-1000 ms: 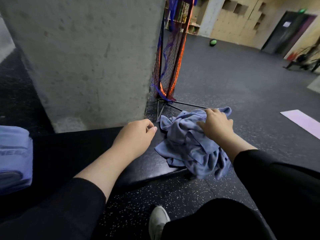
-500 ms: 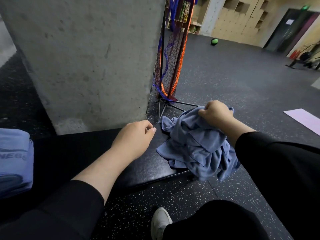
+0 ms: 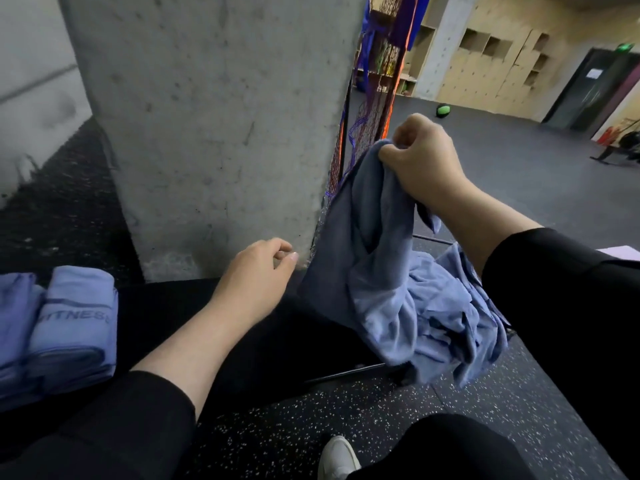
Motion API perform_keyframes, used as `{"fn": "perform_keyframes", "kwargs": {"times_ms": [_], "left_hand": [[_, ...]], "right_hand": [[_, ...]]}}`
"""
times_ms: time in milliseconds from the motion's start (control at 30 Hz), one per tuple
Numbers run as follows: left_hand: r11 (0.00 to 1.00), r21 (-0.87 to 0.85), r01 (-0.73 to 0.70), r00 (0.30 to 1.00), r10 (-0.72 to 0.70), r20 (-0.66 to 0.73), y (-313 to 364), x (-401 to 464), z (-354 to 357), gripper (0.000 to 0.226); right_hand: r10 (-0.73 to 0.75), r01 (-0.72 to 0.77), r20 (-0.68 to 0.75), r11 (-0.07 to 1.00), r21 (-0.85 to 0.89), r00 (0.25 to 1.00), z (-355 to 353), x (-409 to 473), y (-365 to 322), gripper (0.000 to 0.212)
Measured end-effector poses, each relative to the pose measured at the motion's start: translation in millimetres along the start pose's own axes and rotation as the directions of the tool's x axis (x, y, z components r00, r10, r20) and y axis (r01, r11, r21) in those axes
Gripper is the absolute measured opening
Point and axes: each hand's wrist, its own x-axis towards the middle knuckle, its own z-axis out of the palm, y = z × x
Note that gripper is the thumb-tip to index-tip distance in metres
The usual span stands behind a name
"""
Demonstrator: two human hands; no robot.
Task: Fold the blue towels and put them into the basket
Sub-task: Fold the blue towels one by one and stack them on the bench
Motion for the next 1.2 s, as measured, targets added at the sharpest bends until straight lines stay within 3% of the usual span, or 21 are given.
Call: {"fn": "perform_keyframes", "kwargs": {"times_ms": [200,333,467,567,633,700,800,867,933,1033,1133,1200], "left_hand": [[0.999,0.041,0.013,1.000,-0.013,-0.009,-18,-6,-21,0.029],[0.998,0.062,0.028,0.999,-0.031,0.039,-24,-8,-25,0.030],[0.995,0.077,0.066,0.986,-0.077,0.147,-26,-6,-17,0.037],[0.982,-0.046,0.182,0.959,-0.167,0.229,-29,-4,-6,0.047],[0.925,-0.177,0.335,0.919,-0.279,0.279,-33,-3,0,0.046],[0.870,-0.221,0.441,0.874,-0.361,0.324,-39,-4,3,0.038],[0.894,-0.083,0.440,0.859,-0.392,0.329,-51,-5,8,0.025],[0.905,0.038,0.424,0.855,-0.413,0.312,-61,-7,13,0.040],[0.917,0.151,0.369,0.889,-0.395,0.230,-68,-4,22,0.052],[0.925,0.013,0.379,0.915,-0.376,0.148,-71,5,35,0.045],[0.864,-0.195,0.465,0.885,-0.452,0.109,-78,14,47,0.040],[0.875,-0.173,0.452,0.892,-0.442,0.097,-80,19,54,0.048]], "right_hand": [[0.039,-0.009,0.180,0.986,-0.167,0.983,29,-5,8,0.016],[0.066,-0.005,0.401,0.988,-0.152,0.914,59,-38,19,0.026],[0.088,-0.065,0.462,0.996,-0.064,0.882,94,-75,13,0.031],[0.054,-0.123,0.515,0.987,0.100,0.856,118,-105,4,0.035],[0.004,-0.174,0.632,0.963,0.207,0.775,130,-128,1,0.029],[-0.024,-0.129,0.727,0.979,0.155,0.686,139,-144,6,0.017],[0.021,-0.043,0.609,0.999,0.022,0.793,146,-143,29,0.013],[0.102,-0.083,0.554,0.995,-0.059,0.826,148,-138,50,0.030],[0.176,-0.113,0.555,0.983,-0.147,0.813,149,-138,68,0.054],[0.195,-0.157,0.572,0.981,-0.116,0.797,148,-139,78,0.070],[0.188,-0.158,0.644,0.982,-0.105,0.742,153,-140,80,0.041],[0.144,-0.097,0.600,0.989,-0.109,0.787,154,-139,78,0.013]]}}
